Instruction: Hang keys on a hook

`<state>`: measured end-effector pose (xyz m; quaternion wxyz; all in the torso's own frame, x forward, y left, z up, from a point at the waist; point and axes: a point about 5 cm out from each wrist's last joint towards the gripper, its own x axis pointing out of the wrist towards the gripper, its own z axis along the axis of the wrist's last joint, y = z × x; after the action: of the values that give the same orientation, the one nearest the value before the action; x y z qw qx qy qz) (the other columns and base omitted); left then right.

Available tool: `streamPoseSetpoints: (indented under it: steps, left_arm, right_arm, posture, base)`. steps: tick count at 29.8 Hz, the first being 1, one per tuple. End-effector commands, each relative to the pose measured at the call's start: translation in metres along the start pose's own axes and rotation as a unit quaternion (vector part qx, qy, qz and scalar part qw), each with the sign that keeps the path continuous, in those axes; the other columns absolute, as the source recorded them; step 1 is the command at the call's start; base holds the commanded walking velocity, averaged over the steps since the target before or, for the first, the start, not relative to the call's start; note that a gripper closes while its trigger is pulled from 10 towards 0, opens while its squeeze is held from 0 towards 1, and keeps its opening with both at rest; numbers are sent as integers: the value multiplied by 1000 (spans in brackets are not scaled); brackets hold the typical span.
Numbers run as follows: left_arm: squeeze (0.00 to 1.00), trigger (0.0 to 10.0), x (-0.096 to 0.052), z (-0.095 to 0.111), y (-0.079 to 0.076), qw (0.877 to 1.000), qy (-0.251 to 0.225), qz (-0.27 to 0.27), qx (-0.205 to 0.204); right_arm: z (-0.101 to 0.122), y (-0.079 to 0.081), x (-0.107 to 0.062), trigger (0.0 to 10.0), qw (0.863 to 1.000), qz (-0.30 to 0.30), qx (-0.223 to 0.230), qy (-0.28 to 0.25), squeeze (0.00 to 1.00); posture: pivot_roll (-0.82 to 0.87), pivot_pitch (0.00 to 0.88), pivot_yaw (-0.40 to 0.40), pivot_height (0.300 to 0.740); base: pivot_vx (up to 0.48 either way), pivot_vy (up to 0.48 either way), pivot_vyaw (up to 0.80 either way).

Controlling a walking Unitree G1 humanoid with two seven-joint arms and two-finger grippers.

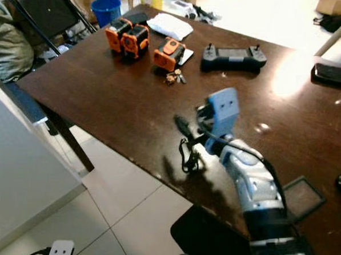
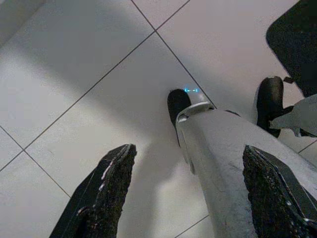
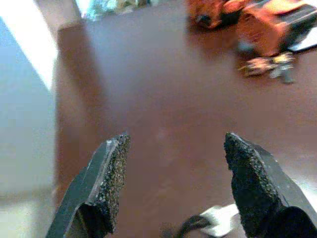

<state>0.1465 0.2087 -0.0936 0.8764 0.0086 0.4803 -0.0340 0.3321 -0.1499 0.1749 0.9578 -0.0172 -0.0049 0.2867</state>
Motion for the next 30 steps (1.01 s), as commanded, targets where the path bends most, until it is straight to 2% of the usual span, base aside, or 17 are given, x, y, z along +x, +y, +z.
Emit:
streamPoseSetpoints:
  steps: [1,3,5,10,11,13,16,24,27,29,30]
  left_arm:
    - [0,10000,-5,-26,-2,999,49,-1,5]
    - [0,10000,-5,-26,-2,999,50,-2,6]
    - [0,10000,-6,-27,-3,999,51,-4,8]
    - [0,10000,-6,-28,-3,999,52,-4,9]
    - [0,10000,-6,-29,-4,998,55,-10,9]
    - [0,10000,-6,-29,-4,998,55,-10,9]
    - [0,10000,-6,-31,-5,998,57,-15,10]
    - [0,10000,-6,-32,-6,998,58,-16,13]
    - [0,10000,-7,-32,-5,998,59,-16,15]
    - [0,10000,-7,-32,-5,998,59,-16,15]
    - [0,10000,-7,-33,-5,998,60,-16,16]
  right_arm:
    - [-9,10,-2,10000,998,37,-14,41,0]
    - [-13,12,-3,10000,997,45,-22,58,0]
    - [-22,6,-5,10000,993,23,-38,105,0]
    - [-25,1,-7,10000,991,3,-45,127,0]
    - [-27,-15,-11,10000,986,-54,-40,150,0]
    - [-27,-15,-11,10000,986,-54,-40,150,0]
    - [-26,-27,-15,10000,982,-99,-30,157,0]
    - [-28,-25,-15,10000,982,-96,-24,162,0]
    - [-28,-16,-11,10000,985,-72,-9,155,0]
    - [-28,-16,-11,10000,985,-72,-9,155,0]
    - [-28,-10,-10,10000,987,-55,1,153,0]
  posture:
    - [-78,110,61,740]
    - [-77,112,60,740]
    - [-78,112,59,740]
    - [-78,112,59,740]
    - [-79,111,58,740]
    - [-79,111,58,740]
    - [-79,109,58,740]
    - [-79,109,54,740]
    - [-78,104,53,740]
    - [-78,104,53,740]
    - [-78,107,53,740]
  base:
    - [0,0,0]
    - [0,0,0]
    - [0,0,0]
    - [0,0,0]
    - [0,0,0]
    - [0,0,0]
    - [0,0,0]
    - [0,0,0]
    - [0,0,0]
    - [0,0,0]
    - [0,0,0]
